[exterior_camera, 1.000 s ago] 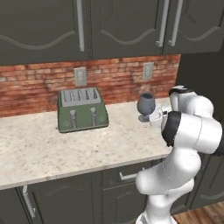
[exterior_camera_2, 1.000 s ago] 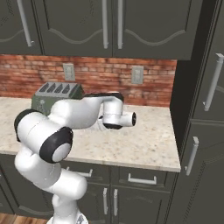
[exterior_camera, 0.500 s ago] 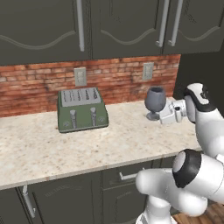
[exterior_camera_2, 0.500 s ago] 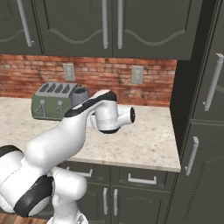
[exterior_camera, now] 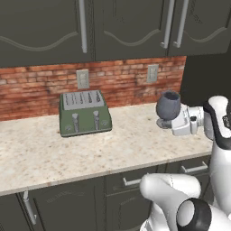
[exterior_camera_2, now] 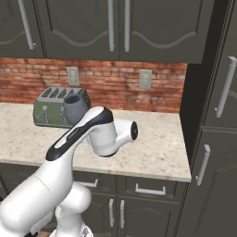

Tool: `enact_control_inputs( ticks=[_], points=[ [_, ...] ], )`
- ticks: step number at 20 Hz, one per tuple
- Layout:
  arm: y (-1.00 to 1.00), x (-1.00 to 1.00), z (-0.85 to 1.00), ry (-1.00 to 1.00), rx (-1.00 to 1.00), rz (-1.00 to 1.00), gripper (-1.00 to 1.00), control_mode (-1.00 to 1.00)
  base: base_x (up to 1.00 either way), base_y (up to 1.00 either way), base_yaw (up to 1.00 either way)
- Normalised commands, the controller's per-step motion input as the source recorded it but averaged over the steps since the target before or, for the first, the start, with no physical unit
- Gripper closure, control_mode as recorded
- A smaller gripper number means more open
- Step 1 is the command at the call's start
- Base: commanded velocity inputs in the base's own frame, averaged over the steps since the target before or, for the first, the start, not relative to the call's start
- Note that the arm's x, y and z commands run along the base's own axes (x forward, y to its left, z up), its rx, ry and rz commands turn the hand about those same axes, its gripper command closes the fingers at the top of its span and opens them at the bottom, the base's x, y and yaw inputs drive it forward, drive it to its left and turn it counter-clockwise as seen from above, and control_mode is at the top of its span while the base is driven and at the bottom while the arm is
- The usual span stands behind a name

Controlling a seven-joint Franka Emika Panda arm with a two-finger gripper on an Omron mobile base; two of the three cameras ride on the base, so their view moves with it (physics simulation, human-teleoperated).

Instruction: Retrieve the wine glasses from the counter and place one next to each plate.

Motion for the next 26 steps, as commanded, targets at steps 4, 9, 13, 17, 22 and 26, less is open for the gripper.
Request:
enact_control_inputs(
  ticks=[4, 9, 13, 17, 22, 26],
  points=[
    [0.00, -0.58, 0.68, -0.14, 0.00, 0.00, 1.00, -1.00, 0.00, 0.00, 0.00],
    [0.03, -0.52, 0.66, -0.08, 0.00, 0.05, 1.00, -1.00, 0.00, 0.00, 0.00],
    [0.00, 0.00, 0.00, 0.00, 0.00, 0.00, 1.00, 1.00, -0.56, 0.03, 0.21],
    [0.00, 0.00, 0.00, 0.00, 0.00, 0.00, 1.00, 1.00, -0.75, 0.48, 0.26],
    [0.00, 0.00, 0.00, 0.00, 0.00, 0.00, 1.00, 1.00, -0.61, 1.00, 0.22],
    [0.00, 0.00, 0.00, 0.00, 0.00, 0.00, 1.00, 1.00, 0.00, 0.82, 0.76]
  ],
)
